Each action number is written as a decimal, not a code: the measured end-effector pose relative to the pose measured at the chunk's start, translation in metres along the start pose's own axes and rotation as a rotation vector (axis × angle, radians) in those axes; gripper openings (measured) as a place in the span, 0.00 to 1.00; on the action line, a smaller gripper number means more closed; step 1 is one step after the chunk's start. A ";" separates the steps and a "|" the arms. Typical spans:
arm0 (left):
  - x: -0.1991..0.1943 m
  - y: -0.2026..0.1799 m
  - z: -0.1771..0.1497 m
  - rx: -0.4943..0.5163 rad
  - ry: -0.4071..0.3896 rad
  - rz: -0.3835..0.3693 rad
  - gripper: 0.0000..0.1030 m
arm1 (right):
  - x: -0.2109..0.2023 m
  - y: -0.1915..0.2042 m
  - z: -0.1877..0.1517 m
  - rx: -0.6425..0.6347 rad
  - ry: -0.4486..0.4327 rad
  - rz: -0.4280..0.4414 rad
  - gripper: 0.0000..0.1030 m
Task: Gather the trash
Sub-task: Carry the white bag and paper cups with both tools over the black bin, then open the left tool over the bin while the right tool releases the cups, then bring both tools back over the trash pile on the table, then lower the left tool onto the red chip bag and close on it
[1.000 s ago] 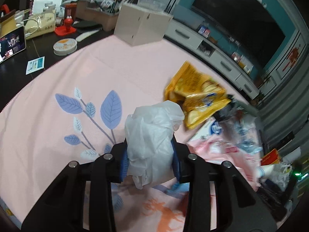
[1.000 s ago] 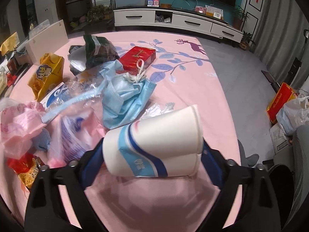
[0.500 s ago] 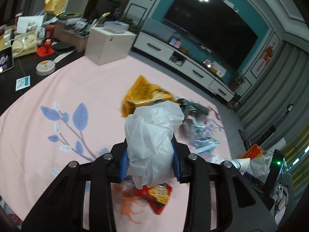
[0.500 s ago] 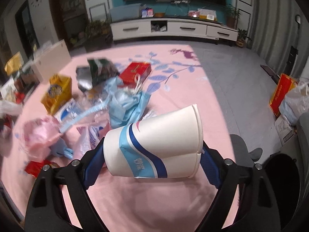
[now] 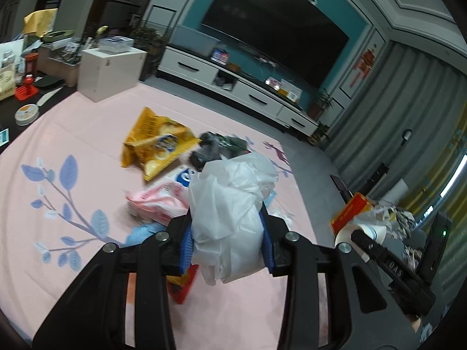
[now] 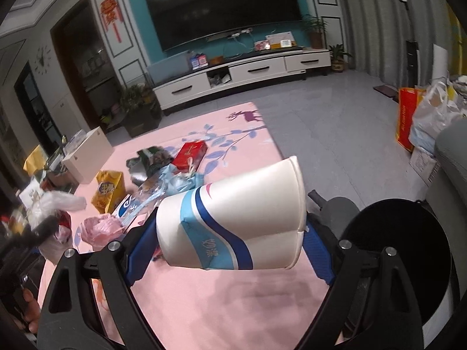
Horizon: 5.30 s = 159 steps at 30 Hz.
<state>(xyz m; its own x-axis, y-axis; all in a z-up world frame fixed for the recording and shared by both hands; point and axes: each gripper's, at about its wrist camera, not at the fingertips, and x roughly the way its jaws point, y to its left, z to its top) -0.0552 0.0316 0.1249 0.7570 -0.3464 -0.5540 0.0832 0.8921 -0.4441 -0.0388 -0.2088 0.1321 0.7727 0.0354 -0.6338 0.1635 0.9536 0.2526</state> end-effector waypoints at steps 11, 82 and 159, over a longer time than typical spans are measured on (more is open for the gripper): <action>0.001 -0.066 -0.030 0.147 0.036 -0.096 0.38 | -0.043 -0.027 0.011 0.076 -0.116 -0.033 0.84; 0.138 -0.262 -0.162 0.379 0.533 -0.347 0.95 | -0.040 -0.218 -0.013 0.524 0.076 -0.259 0.97; 0.034 0.051 -0.010 -0.055 0.116 0.239 0.97 | 0.053 0.028 -0.029 -0.061 0.009 -0.130 0.97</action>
<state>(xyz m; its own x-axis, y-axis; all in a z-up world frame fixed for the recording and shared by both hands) -0.0317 0.0618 0.0762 0.6710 -0.1616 -0.7236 -0.1269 0.9365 -0.3268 -0.0113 -0.1718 0.0845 0.7418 -0.0873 -0.6649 0.2241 0.9668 0.1231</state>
